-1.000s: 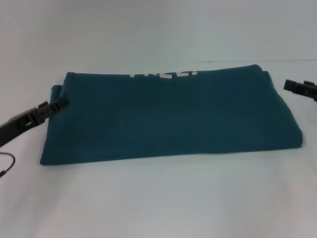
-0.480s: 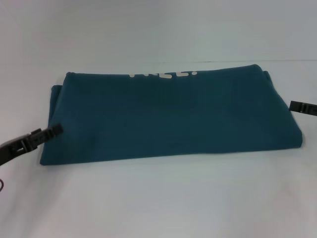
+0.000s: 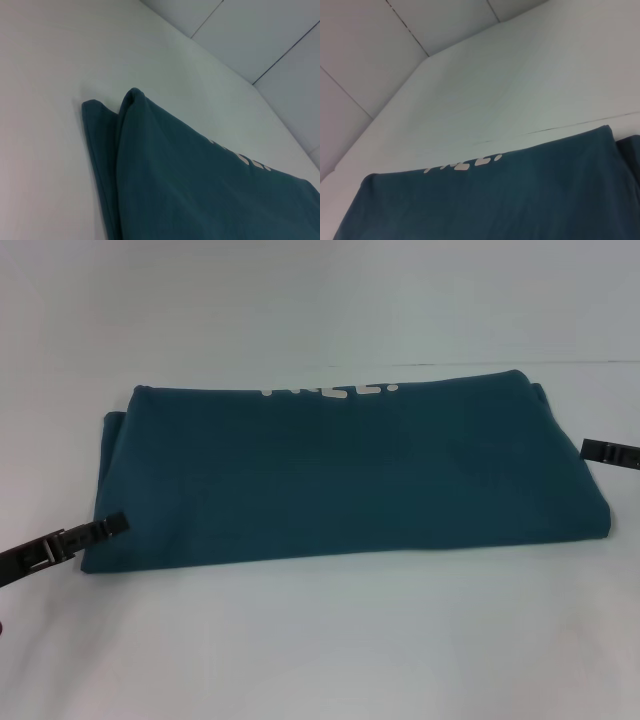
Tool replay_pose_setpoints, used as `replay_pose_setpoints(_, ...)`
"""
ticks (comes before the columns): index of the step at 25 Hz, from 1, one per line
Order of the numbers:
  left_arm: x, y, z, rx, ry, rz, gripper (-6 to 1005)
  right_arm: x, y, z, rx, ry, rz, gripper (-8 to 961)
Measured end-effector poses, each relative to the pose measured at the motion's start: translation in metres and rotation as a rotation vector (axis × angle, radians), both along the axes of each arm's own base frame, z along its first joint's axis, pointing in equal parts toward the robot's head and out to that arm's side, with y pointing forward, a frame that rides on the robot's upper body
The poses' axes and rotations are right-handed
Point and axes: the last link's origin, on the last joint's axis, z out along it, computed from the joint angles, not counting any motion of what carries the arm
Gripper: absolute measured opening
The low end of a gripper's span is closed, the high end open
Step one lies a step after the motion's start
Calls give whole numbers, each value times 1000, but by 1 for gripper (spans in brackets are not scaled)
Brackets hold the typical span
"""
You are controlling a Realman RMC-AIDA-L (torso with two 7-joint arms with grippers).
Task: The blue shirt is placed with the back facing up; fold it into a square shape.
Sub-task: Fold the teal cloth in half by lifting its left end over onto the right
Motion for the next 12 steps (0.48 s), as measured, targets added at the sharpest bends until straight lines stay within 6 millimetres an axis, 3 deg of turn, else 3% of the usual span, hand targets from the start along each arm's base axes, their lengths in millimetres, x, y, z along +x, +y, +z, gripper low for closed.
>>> replay_pose_setpoints(12,-5,-4,3,-69,3,77,861,2,1,6,11,-9,-6,868)
